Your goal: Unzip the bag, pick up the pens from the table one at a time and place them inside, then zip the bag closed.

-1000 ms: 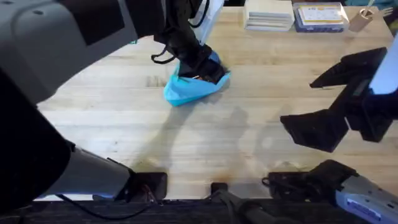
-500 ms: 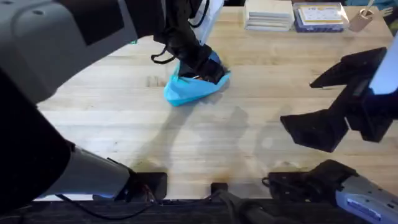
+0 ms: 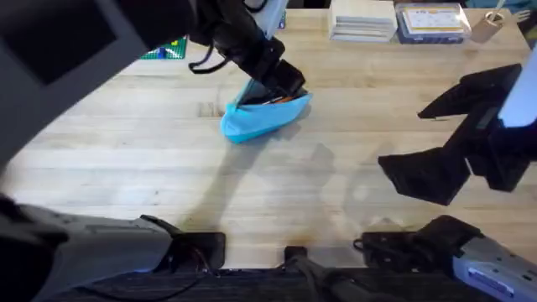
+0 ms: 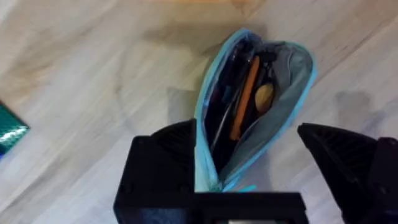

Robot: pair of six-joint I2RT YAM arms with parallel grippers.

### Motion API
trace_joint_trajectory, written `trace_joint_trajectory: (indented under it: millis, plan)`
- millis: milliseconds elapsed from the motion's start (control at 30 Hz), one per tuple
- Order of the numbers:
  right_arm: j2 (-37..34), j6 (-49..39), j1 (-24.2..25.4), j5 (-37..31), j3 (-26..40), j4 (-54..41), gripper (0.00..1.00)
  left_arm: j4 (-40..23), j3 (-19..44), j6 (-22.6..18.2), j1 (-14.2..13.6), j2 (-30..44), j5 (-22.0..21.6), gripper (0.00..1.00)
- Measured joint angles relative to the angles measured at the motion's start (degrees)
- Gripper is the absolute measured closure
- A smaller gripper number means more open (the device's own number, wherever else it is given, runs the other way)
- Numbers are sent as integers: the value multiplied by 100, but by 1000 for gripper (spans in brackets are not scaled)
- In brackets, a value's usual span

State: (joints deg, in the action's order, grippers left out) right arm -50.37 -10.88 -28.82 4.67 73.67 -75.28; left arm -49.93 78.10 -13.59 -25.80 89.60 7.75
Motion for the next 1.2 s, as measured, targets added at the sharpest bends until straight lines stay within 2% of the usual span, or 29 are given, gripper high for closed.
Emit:
trace_joint_trajectory:
  millis: [400, 667, 767, 1200]
  plan:
    - [2, 1, 0, 0, 0, -1, 4, -314, 67, -2, 0, -1209, -158, 5]
    - [2, 1, 0, 0, 0, -1, 5, -910, 67, -2, 46, -1813, -334, 6]
    - [1, 1, 0, 0, 0, -1, 4, -1114, 67, 14, 185, -2028, -386, 6]
    - [2, 1, 0, 2, 0, 76, 5, -1715, 67, 178, 1209, -2878, -376, 6]
